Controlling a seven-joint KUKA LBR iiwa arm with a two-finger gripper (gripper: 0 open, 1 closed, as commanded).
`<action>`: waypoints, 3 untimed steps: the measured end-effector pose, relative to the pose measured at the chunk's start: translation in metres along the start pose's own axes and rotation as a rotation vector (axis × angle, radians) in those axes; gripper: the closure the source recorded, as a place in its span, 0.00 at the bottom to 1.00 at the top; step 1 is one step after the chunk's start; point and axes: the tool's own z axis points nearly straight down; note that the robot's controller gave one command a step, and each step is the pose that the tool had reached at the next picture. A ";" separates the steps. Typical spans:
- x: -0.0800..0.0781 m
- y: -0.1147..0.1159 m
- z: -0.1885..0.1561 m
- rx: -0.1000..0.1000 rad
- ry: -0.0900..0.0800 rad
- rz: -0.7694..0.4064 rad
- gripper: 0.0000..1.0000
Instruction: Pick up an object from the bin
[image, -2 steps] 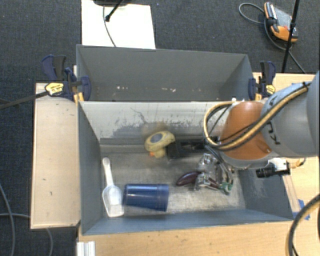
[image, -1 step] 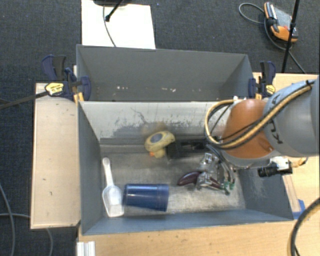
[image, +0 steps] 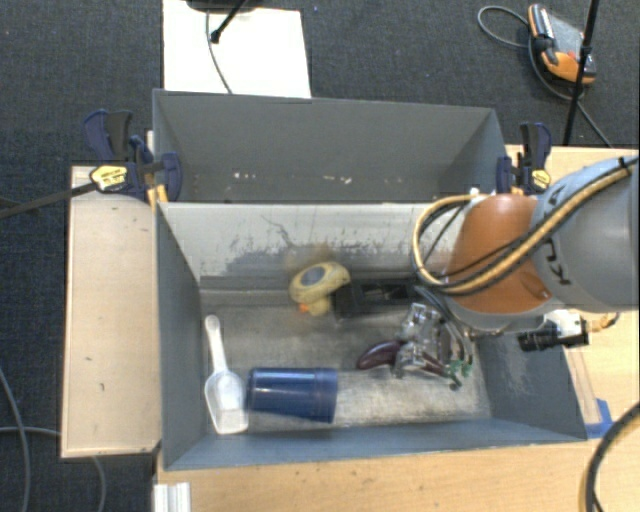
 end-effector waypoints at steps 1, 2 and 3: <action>0.000 0.000 -0.008 0.000 -0.001 -0.001 1.00; 0.000 0.000 -0.016 0.000 -0.001 -0.001 1.00; 0.000 0.000 -0.024 0.001 0.003 -0.001 1.00</action>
Offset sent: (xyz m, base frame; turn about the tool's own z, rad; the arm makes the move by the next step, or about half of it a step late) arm 0.0000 0.0002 0.0111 0.0000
